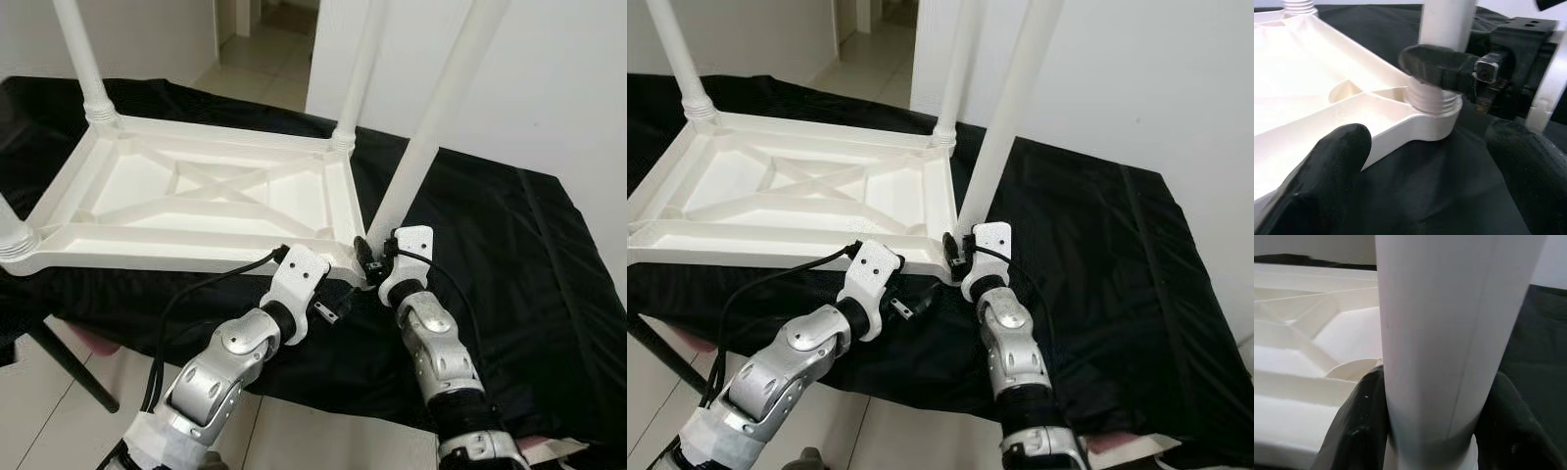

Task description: Building children table

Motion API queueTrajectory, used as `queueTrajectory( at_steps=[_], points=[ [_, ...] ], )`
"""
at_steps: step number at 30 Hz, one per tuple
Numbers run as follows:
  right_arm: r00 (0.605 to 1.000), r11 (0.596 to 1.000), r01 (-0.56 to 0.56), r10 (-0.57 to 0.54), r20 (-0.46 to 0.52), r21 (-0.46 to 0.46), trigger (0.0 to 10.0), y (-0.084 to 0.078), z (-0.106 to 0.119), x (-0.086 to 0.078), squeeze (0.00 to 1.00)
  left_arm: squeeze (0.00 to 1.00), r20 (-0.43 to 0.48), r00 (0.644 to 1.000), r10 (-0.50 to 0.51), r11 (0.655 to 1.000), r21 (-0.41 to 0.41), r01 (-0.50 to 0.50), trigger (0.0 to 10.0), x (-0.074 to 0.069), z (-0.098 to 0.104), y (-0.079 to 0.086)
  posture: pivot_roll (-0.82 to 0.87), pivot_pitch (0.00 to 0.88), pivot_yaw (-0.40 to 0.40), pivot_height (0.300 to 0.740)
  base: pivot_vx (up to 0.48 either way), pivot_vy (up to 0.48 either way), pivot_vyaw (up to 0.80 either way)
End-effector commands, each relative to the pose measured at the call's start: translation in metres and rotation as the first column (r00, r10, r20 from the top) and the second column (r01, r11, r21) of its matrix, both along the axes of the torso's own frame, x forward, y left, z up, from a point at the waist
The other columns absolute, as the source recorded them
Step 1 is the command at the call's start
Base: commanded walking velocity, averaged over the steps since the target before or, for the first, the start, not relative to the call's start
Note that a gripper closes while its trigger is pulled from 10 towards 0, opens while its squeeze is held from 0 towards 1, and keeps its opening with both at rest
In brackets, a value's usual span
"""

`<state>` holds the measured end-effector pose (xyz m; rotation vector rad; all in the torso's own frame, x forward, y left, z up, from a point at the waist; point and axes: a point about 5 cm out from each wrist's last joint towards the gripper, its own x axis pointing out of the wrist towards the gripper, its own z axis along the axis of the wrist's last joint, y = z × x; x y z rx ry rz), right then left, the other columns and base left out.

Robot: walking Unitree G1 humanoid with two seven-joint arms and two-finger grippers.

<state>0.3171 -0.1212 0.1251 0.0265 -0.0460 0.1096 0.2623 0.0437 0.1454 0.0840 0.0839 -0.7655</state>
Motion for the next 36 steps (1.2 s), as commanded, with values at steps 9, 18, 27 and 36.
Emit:
queueTrajectory(
  at_steps=[9, 18, 27, 36],
  points=[
    [0.992, 0.994, 0.107, -0.108, -0.066, -0.014, 0.0, -0.002, -0.008, -0.012, 0.0, 0.0, 0.008, 0.995, -0.098, 0.995, 0.0, 0.098, 10.0, 0.0, 0.003, -0.009, 0.17, 0.0, -0.103, 0.74, 0.0, 0.0, 0.0],
    [0.988, 0.99, 0.138, -0.138, -0.063, -0.015, 10.0, -0.007, -0.004, -0.011, 1.0, 0.0, 0.004, 0.995, -0.096, 0.995, -0.003, 0.096, 10.0, -0.001, 0.002, -0.008, 0.18, 0.0, -0.102, 0.74, 0.0, 0.0, 0.0],
    [0.998, 0.998, -0.056, 0.056, -0.014, -0.003, 10.0, -0.025, 0.015, 0.005, 0.0, 0.0, 0.001, 0.995, -0.099, 0.995, 0.016, 0.099, 10.0, -0.004, 0.0, -0.001, 0.17, 0.0, -0.104, 0.74, 0.0, 0.0, 0.0],
    [0.918, 0.912, -0.396, 0.395, -0.03, -0.105, 10.0, -0.035, 0.016, 0.012, 0.0, 0.0, 0.0, 0.995, -0.097, 0.995, 0.021, 0.097, 10.0, -0.003, 0.003, 0.002, 0.17, 0.019, -0.086, 0.74, 0.0, 0.0, 0.0]
  ],
)
